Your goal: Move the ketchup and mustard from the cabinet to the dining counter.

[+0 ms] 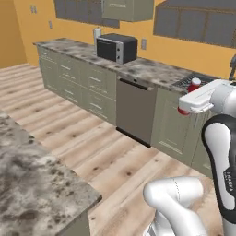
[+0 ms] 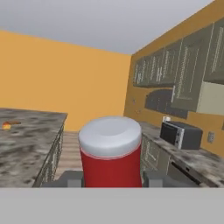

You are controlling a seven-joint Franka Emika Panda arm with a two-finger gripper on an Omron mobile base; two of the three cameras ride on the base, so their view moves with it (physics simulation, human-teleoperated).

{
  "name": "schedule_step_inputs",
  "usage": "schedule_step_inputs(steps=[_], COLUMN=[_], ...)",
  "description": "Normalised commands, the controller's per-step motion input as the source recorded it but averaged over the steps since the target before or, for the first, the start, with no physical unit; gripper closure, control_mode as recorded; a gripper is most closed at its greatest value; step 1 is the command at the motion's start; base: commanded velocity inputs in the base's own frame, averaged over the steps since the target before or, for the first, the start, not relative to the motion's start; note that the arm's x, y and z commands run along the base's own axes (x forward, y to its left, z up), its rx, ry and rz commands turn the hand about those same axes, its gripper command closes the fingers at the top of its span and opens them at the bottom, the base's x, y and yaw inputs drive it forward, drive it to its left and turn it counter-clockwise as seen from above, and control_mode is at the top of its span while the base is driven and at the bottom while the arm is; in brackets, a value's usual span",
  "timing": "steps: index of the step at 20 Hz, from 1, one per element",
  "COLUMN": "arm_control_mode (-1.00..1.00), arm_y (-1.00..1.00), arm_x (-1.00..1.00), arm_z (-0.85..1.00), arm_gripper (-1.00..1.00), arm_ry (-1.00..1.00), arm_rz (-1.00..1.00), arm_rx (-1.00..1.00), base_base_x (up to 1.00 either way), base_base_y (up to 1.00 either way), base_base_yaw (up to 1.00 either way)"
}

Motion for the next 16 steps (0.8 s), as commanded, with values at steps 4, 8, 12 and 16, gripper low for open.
schedule_step_inputs(steps=[4,8,12,16], arm_control_mode=[1.0,1.0,1.0,1.0], arm_y=[0.0,0.0,0.0,0.0], arm_x=[0.0,0.0,0.0,0.0], arm_z=[0.0,0.0,0.0,0.0], arm_gripper=[1.0,1.0,1.0,1.0], arm_ry=[0.0,0.0,0.0,0.0], arm_rz=[0.0,0.0,0.0,0.0], arm_rx=[0.0,0.0,0.0,0.0], base_base_x=[-0.99,-0.66,-0.07,0.0], base_base_y=[0.03,0.43,0.91,1.0], base_base_yaw=[0.23,0.24,0.25,0.28])
